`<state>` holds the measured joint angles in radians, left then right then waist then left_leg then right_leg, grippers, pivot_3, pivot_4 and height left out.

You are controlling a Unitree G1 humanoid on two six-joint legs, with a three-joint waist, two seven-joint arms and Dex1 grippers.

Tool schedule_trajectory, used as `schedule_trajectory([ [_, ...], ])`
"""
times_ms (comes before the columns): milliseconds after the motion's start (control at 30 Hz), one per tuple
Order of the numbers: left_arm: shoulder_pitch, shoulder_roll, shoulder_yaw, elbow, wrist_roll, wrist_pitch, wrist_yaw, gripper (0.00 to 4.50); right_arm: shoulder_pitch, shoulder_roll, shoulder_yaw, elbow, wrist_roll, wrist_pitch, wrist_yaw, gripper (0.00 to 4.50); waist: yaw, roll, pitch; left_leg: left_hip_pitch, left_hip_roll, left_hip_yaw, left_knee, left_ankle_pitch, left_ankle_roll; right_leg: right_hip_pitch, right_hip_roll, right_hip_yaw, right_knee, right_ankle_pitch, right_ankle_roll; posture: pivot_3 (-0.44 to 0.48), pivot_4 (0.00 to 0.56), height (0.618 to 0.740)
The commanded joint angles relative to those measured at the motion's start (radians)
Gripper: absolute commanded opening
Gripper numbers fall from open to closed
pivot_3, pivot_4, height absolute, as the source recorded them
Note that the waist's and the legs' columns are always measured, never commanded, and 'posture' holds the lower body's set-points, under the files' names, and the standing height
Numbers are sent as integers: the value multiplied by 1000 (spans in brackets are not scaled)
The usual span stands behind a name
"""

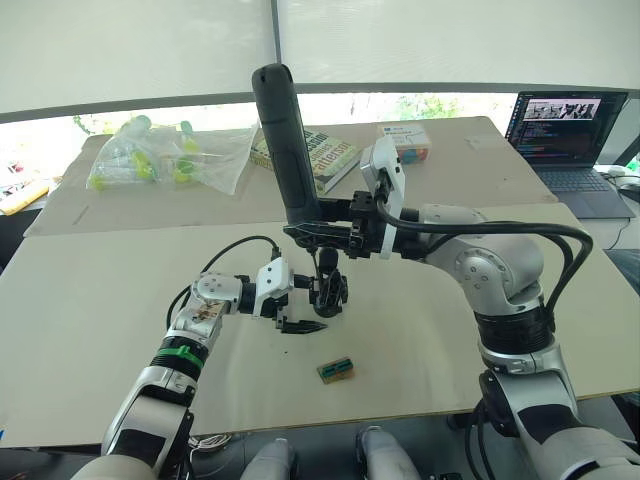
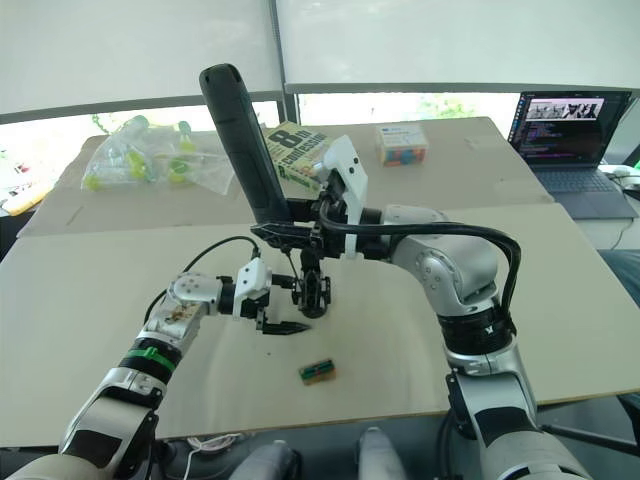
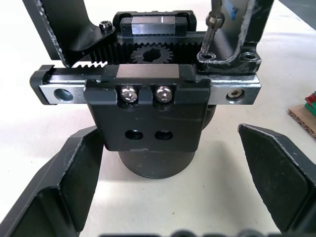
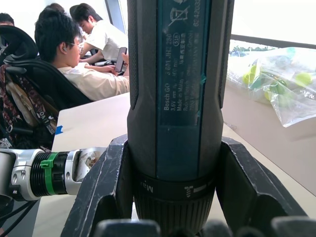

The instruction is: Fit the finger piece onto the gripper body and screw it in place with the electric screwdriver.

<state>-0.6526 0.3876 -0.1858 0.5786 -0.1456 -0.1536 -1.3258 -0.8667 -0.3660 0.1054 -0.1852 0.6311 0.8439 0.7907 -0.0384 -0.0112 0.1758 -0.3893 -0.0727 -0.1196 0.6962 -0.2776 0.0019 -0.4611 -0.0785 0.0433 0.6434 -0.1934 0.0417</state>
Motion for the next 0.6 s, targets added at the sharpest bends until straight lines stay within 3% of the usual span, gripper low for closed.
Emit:
schedule_trajectory([
  [33,-2,5,3,-30,-5,-17,-2,4500,-33,10,-32,-39,18,-33,0,1911,0,0,0,0,0,0,0,0,0,0,0,0,0,0,0,0,150,740],
  [600,-1,11,4,-36,-6,-14,-3,4500,-33,4,-39,-41,28,-7,-11,1911,-1,0,0,0,0,0,0,0,0,0,0,0,0,0,0,0,150,740],
])
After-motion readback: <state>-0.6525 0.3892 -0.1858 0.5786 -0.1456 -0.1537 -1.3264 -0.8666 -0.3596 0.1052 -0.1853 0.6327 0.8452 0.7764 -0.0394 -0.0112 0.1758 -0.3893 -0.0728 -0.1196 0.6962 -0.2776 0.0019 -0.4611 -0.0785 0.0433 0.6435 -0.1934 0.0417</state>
